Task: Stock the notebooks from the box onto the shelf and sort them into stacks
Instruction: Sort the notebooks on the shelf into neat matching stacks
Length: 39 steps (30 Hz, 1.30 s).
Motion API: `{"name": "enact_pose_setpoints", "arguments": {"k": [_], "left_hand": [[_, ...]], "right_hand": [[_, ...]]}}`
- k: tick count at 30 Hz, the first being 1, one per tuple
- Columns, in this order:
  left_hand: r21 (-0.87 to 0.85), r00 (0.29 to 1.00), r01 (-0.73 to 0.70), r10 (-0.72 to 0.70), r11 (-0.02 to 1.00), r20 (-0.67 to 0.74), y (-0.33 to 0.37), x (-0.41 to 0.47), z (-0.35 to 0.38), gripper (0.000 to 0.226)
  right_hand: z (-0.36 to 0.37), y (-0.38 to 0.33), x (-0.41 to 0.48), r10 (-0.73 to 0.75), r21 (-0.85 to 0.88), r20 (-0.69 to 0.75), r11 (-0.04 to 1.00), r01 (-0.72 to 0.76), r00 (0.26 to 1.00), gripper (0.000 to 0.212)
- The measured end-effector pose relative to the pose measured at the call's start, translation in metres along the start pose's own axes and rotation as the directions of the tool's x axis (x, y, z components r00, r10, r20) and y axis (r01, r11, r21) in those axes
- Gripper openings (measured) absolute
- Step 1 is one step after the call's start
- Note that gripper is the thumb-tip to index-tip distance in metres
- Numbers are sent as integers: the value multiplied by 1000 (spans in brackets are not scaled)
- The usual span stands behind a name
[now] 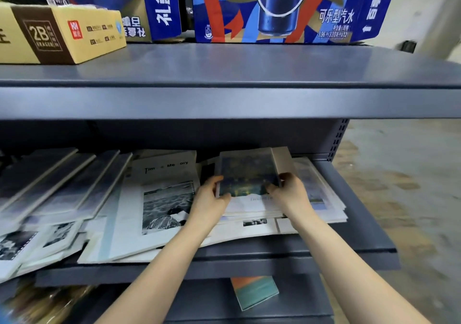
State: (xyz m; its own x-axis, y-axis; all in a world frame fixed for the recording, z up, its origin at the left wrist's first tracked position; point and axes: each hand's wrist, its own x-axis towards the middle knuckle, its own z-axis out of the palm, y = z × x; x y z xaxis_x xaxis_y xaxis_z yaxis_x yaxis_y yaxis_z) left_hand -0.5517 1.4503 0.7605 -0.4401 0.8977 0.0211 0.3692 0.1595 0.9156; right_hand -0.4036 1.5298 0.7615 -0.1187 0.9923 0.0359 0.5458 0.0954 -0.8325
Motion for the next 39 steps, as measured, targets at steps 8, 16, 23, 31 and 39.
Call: {"name": "enact_pose_setpoints", "arguments": {"k": [8,16,23,31,39], "left_hand": [[-113,994,76,-84,991,-75,-2,6,8,42],[-303,990,135,-138,944,10,8,1,16,33],[-283,998,45,-29,958,61,22,-5,30,39],[-78,979,-92,104,993,178,33,-15,63,54],[680,838,-533,201,503,508,26,-44,86,98]], "right_hand": [[-14,10,0,16,244,61,969,-30,998,28],[-30,23,-2,-6,412,144,909,-55,990,46],[-50,42,-2,39,549,230,820,-163,972,48],[-89,67,4,33,718,191,677,-162,981,46],[-126,77,12,57,842,107,526,-121,993,46]]}}
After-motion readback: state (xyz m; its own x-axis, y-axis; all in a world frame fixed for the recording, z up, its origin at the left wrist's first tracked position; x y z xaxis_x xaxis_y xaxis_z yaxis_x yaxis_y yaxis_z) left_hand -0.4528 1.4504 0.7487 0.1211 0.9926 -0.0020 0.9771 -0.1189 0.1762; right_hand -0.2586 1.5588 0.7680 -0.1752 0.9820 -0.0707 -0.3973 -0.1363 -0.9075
